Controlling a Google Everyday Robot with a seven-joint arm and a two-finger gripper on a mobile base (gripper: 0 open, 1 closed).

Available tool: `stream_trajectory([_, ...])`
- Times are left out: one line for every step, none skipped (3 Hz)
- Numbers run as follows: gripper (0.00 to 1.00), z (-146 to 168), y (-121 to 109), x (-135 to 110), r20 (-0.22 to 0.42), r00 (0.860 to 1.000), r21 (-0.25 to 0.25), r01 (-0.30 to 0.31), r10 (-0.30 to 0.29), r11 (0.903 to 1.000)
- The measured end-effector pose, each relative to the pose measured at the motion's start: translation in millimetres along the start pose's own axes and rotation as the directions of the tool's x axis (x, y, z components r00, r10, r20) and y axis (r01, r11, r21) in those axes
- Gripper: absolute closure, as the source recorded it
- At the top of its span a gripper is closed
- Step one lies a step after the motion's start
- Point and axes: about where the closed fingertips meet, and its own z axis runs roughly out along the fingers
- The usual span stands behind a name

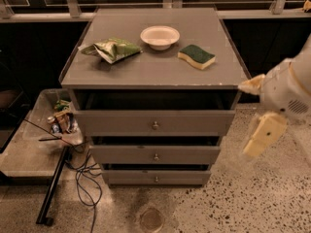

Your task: Open bottom drawer

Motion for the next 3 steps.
stream_trajectory([0.0,55.3,14.8,16.8,0.14,0.99,-0.028,-0.016,0.02,0.9995])
stream_trajectory([0.0,57.3,12.7,16.6,0.157,0.988,-0.007,-0.006,0.007,1.0])
stream_trajectory([0.0,57.0,13.1,16.3,0.155,0.988,-0.009,-0.006,0.008,0.9999])
